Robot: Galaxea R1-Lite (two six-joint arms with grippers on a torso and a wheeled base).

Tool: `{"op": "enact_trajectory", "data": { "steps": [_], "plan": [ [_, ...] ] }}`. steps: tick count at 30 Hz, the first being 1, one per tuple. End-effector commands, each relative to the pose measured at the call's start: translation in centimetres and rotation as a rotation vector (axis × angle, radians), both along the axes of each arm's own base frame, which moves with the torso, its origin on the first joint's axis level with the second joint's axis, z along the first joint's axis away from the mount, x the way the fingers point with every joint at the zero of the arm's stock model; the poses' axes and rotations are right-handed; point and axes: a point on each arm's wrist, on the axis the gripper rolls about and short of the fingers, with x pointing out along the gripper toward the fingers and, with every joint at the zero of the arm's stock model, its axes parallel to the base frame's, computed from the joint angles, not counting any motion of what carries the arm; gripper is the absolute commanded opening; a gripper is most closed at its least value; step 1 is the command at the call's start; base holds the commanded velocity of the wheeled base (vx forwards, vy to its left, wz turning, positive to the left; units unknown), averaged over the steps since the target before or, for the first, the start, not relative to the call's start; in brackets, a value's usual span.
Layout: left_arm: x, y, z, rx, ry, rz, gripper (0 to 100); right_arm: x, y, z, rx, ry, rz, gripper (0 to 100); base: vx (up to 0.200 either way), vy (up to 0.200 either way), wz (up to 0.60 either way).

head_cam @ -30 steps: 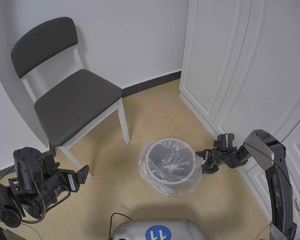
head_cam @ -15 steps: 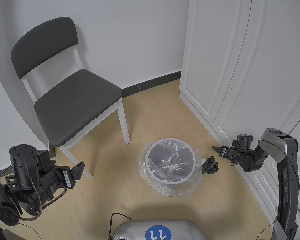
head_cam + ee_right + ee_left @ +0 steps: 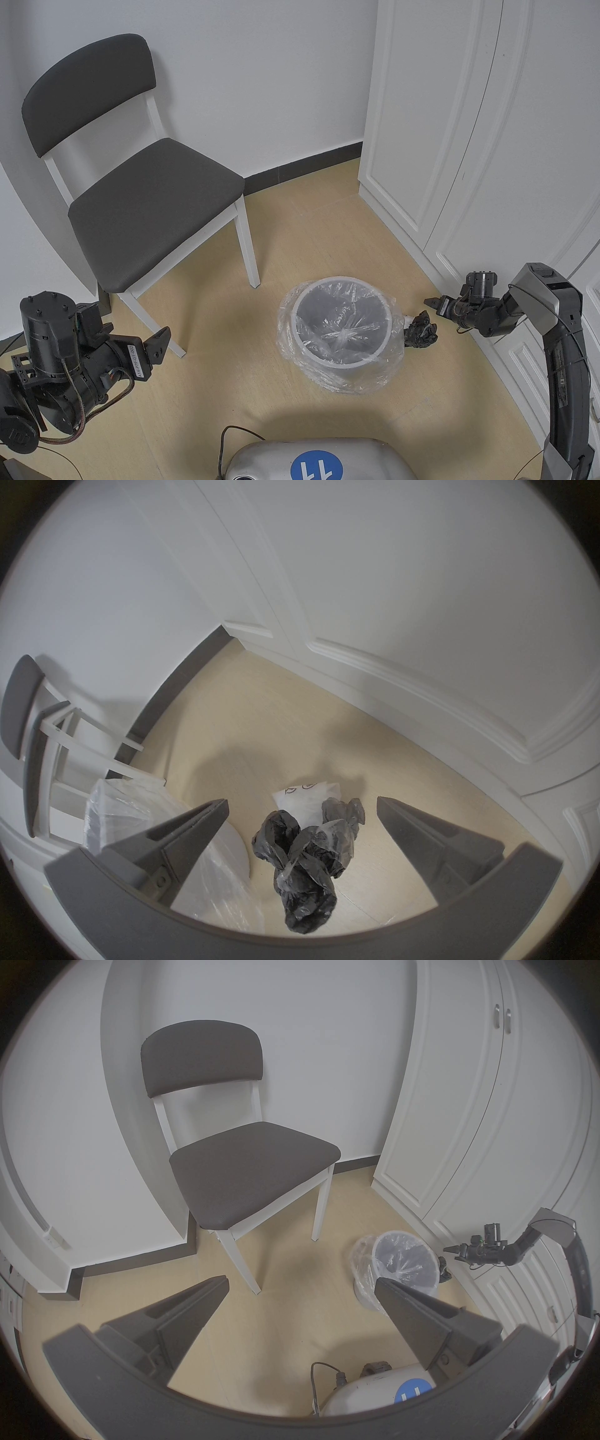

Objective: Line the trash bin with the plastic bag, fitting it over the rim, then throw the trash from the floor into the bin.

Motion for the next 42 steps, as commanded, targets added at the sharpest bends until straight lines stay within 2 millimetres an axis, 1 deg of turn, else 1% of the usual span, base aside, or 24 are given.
{"op": "enact_trajectory", "data": {
  "steps": [1, 2, 4, 7, 8, 9, 15, 19, 24, 26, 28, 31, 42],
  "plan": [
    [0.2, -0.1, -0.2, 0.003, 0.007, 0.003, 100, 1.2, 2.8, -1.3, -0.018, 0.016, 0.047, 100, 0.000, 0.000, 0.00],
    [0.3, -0.1, -0.2, 0.003, 0.009, 0.003, 100, 1.4, 3.5, -1.3, -0.024, 0.013, 0.064, 100, 0.000, 0.000, 0.00],
    [0.3, -0.1, -0.3, 0.006, 0.013, 0.004, 100, 1.7, 4.3, -1.5, -0.047, 0.012, 0.095, 100, 0.000, 0.000, 0.00],
    [0.4, -0.1, -0.2, 0.003, 0.010, 0.008, 100, 1.9, 4.8, -2.4, -0.087, 0.032, 0.129, 100, 0.000, 0.000, 0.00],
    [0.4, -0.1, -0.2, 0.003, 0.010, 0.008, 100, 2.0, 4.9, -2.4, -0.089, 0.032, 0.130, 100, 0.000, 0.000, 0.00],
    [0.4, 0.0, -0.2, 0.003, 0.010, 0.011, 100, 2.0, 4.7, -2.9, -0.119, 0.049, 0.128, 100, 0.000, 0.000, 0.00],
    [0.4, 0.0, -0.3, 0.004, 0.014, 0.011, 100, 2.5, 3.8, -3.5, -0.130, 0.109, 0.111, 100, 0.000, 0.000, 0.00],
    [0.5, 0.0, -0.3, 0.005, 0.017, 0.013, 100, 2.5, 3.8, -3.6, -0.133, 0.139, 0.115, 100, 0.000, 0.000, 0.00],
    [0.5, 0.0, -0.4, 0.007, 0.021, 0.013, 100, 2.8, 4.3, -3.9, -0.159, 0.174, 0.148, 100, 0.000, 0.000, 0.00],
    [0.6, -0.1, -0.5, 0.010, 0.026, 0.013, 100, 3.1, 4.3, -4.3, -0.192, 0.180, 0.173, 100, 0.000, 0.000, 0.00],
    [0.7, -0.1, -0.6, 0.010, 0.029, 0.015, 100, 3.1, 4.3, -5.5, -0.216, 0.189, 0.182, 100, 0.000, 0.000, 0.00],
    [0.8, -0.2, -0.9, 0.015, 0.041, 0.017, 100, 3.1, 4.0, -5.5, -0.258, 0.198, 0.167, 100, 0.000, 0.000, 0.00],
    [1.0, -0.1, -1.0, 0.014, 0.036, 0.024, 100, 3.1, 3.9, -5.5, -0.259, 0.191, 0.161, 100, 0.000, 0.000, 0.00]
  ]
}}
